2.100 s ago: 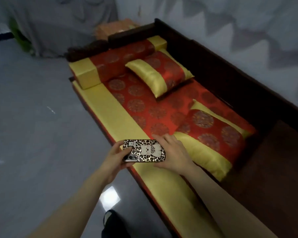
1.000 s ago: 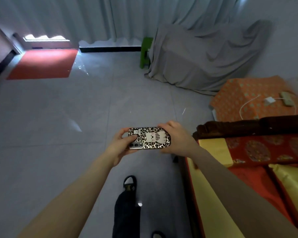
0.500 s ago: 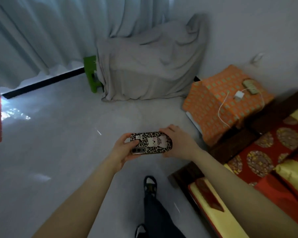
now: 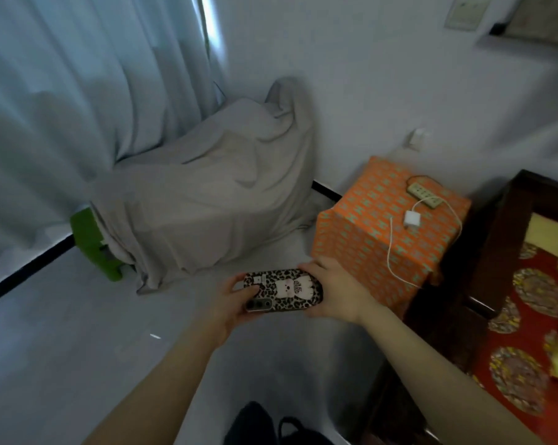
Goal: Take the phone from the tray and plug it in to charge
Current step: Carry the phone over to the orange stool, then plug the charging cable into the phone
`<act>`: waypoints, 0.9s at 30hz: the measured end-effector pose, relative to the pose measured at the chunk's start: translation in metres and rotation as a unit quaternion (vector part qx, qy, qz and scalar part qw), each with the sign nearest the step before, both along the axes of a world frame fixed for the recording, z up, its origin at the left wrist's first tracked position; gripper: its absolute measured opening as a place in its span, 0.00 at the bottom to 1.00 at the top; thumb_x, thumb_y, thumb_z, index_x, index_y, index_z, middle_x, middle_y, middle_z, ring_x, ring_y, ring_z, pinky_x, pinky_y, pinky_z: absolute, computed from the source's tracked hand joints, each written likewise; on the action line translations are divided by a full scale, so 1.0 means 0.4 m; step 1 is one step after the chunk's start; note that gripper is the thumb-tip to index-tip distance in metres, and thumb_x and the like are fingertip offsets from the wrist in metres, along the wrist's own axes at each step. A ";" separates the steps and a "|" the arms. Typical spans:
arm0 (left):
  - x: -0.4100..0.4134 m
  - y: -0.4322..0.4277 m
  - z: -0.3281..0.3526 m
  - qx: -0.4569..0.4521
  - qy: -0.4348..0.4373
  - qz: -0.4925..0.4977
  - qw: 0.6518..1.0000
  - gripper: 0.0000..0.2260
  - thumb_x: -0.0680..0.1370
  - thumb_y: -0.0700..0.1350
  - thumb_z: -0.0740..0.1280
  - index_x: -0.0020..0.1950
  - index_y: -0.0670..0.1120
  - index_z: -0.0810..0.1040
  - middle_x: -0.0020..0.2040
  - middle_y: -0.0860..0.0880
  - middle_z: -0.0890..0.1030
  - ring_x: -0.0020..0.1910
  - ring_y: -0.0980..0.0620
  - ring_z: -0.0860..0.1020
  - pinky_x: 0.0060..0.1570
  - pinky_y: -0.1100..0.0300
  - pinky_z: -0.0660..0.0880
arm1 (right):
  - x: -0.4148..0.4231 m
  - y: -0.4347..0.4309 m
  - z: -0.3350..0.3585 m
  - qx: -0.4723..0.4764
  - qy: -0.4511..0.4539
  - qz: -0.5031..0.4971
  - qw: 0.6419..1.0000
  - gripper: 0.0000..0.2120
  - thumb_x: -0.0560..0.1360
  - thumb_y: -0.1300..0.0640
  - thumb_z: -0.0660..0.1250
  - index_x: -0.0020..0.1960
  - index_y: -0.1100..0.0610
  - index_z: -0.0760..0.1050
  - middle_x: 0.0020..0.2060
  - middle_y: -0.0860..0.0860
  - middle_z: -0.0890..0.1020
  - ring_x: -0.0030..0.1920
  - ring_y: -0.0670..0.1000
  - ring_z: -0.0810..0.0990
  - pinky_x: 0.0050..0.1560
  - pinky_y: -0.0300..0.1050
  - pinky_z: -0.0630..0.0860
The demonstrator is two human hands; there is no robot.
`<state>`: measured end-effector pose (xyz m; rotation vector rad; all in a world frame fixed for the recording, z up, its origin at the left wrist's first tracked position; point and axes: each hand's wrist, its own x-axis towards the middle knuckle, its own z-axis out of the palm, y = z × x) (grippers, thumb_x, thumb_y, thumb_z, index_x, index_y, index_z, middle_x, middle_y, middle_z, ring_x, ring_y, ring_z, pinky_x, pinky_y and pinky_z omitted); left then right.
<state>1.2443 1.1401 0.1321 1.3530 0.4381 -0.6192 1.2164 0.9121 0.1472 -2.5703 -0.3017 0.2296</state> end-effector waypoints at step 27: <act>0.915 -0.873 -0.150 0.027 0.043 -0.405 0.913 0.16 0.75 0.37 0.67 0.62 0.47 0.74 0.63 0.39 0.78 0.56 0.41 0.79 0.38 0.52 0.80 | 0.511 -0.624 -0.160 -0.006 0.057 -0.420 0.906 0.45 0.57 0.36 0.71 0.70 0.51 0.64 0.63 0.53 0.71 0.63 0.58 0.70 0.59 0.53 0.72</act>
